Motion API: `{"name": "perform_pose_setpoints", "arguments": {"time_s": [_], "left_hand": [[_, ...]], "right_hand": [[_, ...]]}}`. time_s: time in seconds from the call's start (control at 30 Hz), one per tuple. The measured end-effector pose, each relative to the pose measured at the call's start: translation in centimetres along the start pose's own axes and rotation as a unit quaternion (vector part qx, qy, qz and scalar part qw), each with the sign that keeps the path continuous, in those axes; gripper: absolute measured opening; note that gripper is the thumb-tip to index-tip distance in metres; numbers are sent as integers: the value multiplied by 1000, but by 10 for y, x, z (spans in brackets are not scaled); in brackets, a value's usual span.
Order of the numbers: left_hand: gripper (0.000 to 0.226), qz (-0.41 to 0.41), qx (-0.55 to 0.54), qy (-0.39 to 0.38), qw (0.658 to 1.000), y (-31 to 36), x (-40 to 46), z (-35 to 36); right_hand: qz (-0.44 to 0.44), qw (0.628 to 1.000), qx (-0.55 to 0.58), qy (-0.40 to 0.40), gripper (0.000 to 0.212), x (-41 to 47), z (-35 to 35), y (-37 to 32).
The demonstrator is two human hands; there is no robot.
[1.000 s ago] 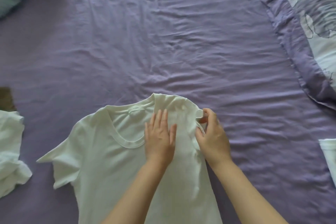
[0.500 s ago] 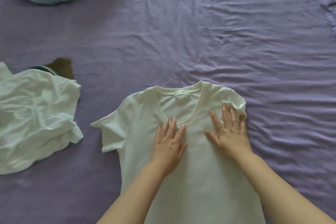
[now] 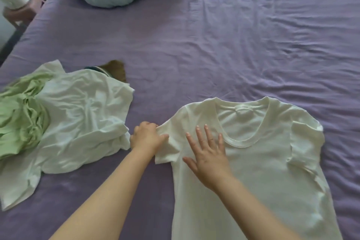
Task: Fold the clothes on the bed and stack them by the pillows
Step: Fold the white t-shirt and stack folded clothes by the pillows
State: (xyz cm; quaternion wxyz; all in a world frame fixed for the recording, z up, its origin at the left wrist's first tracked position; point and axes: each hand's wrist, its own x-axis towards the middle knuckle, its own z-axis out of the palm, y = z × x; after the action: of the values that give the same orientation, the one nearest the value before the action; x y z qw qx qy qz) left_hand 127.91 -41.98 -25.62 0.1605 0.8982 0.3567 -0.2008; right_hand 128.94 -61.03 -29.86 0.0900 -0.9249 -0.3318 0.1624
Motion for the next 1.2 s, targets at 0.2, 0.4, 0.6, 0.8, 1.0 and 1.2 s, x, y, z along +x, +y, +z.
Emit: {"name": "perform_pose_setpoints", "arguments": {"time_s": [0.2, 0.4, 0.6, 0.8, 1.0, 1.2], "left_hand": [[25, 25, -123, -20, 992, -22, 1, -3], [15, 21, -245, -13, 969, 5, -14, -11], [55, 48, -154, -27, 987, 58, -32, 9], [61, 269, 80, 58, 958, 64, -48, 77], [73, 301, 116, 99, 941, 48, -35, 123], [72, 276, 157, 75, 945, 54, -38, 119]], "right_hand": [[32, 998, -37, -38, 81, 25, 13, -17], [41, 999, 12, -28, 75, 4, -3, -4], [78, 994, 62, 50, 68, -38, -18, 20], [118, 991, -19, 53, 59, -71, -3, 33], [102, 993, -51, 27, 66, -82, 27, 51], [101, 993, -64, -5, 70, -79, 29, 57]]}}
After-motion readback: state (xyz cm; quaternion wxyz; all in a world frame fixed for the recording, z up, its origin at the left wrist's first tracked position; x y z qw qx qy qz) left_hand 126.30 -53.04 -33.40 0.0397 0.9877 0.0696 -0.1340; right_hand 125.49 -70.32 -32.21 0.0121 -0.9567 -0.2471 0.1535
